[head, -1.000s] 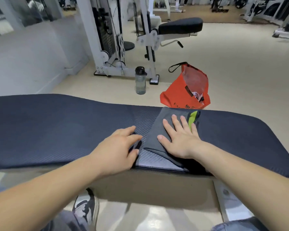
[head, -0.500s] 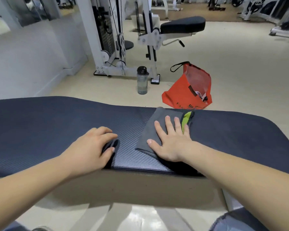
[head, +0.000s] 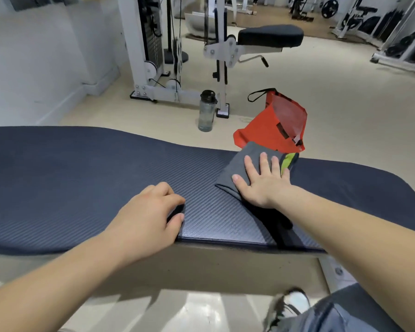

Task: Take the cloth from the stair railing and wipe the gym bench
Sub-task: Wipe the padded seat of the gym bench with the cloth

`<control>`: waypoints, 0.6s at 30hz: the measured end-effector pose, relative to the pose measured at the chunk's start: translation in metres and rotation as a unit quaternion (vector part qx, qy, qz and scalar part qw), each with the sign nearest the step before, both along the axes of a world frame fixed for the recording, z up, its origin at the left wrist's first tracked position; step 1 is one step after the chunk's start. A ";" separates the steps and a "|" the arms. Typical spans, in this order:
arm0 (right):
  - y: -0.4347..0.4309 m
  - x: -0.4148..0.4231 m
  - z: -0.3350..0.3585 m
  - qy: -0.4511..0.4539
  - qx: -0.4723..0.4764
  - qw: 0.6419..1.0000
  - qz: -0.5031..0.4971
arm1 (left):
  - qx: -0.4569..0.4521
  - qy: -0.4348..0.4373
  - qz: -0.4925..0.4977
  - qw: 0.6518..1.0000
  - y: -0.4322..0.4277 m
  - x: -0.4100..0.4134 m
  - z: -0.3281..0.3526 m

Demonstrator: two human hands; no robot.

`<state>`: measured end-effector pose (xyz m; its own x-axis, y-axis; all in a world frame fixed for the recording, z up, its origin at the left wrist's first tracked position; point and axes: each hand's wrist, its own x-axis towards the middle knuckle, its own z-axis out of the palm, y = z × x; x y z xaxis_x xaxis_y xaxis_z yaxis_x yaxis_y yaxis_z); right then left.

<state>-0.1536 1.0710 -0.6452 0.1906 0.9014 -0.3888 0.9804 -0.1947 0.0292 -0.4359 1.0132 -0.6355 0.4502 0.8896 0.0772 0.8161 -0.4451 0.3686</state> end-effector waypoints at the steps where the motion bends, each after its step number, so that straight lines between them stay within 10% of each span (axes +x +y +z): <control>1: -0.005 -0.009 -0.001 -0.004 0.000 1.000 0.010 | -0.002 0.014 -0.001 1.000 0.000 -0.001 0.002; 9: -0.044 -0.046 0.002 0.031 0.006 0.975 0.219 | -0.021 0.067 0.002 0.998 0.011 -0.006 0.004; 18: 0.026 -0.009 -0.002 -0.010 0.023 1.000 0.019 | -0.028 0.054 0.015 0.998 0.012 -0.026 0.004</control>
